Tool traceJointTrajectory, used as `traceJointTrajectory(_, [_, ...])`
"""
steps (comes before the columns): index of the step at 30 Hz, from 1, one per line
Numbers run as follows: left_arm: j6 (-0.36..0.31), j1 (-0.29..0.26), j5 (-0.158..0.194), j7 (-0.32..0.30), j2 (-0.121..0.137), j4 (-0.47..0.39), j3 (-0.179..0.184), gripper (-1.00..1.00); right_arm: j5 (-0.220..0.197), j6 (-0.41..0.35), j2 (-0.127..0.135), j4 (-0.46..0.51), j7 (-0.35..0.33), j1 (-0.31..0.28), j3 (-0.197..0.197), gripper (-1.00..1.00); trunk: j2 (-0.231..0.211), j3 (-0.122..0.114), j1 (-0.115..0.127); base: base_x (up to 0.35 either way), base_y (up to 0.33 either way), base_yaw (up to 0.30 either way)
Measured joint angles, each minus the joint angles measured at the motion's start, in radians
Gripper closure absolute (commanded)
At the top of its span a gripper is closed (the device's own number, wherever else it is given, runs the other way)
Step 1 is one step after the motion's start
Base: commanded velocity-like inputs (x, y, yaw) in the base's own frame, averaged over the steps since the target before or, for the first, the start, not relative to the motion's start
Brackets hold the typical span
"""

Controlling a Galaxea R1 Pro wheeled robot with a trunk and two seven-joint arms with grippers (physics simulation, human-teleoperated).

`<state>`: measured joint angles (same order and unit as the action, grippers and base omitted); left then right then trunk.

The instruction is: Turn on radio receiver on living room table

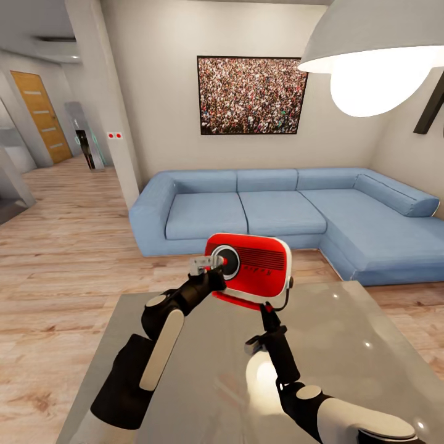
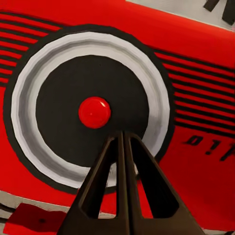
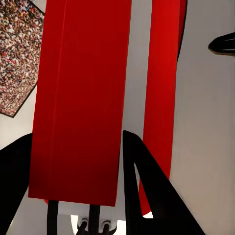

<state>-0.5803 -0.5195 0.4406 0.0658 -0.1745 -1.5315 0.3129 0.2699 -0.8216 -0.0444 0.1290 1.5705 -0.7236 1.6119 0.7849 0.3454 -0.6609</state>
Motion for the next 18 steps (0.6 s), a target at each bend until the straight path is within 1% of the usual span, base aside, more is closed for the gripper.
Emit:
traceJointTrajectory(4, [0.002, -0.004, -0.003, 0.001, 0.0, 0.032, -0.003, 1.0, 0.009, 0.0, 0.0, 0.0, 0.0, 0.011, -0.002, 1.0, 0.0, 0.0, 0.0, 0.0, 0.0, 0.0])
traceJointTrajectory(8, [0.003, -0.01, -0.005, 0.002, 0.0, 0.047, -0.005, 1.0, 0.049, 0.0, 0.0, 0.001, 0.0, 0.016, 0.003, 1.0, 0.0, 0.0, 0.0, 0.0, 0.0, 0.0])
traceJointTrajectory(10, [0.004, -0.012, -0.005, 0.002, 0.0, 0.049, -0.008, 1.0, 0.062, 0.0, 0.0, 0.001, 0.0, 0.017, 0.004, 1.0, 0.0, 0.0, 0.0, 0.0, 0.0, 0.0])
traceJointTrajectory(13, [0.004, -0.013, -0.005, 0.002, 0.0, 0.051, -0.017, 1.0, 0.069, 0.0, 0.0, 0.001, 0.0, 0.02, -0.002, 1.0, 0.0, 0.0, 0.0, 0.0, 0.0, 0.0])
traceJointTrajectory(18, [0.005, -0.013, -0.005, 0.002, 0.0, 0.051, -0.022, 1.0, 0.076, 0.001, 0.0, 0.001, 0.0, 0.03, 0.001, 1.0, 0.0, 0.0, 0.0, 0.0, 0.0, 0.0])
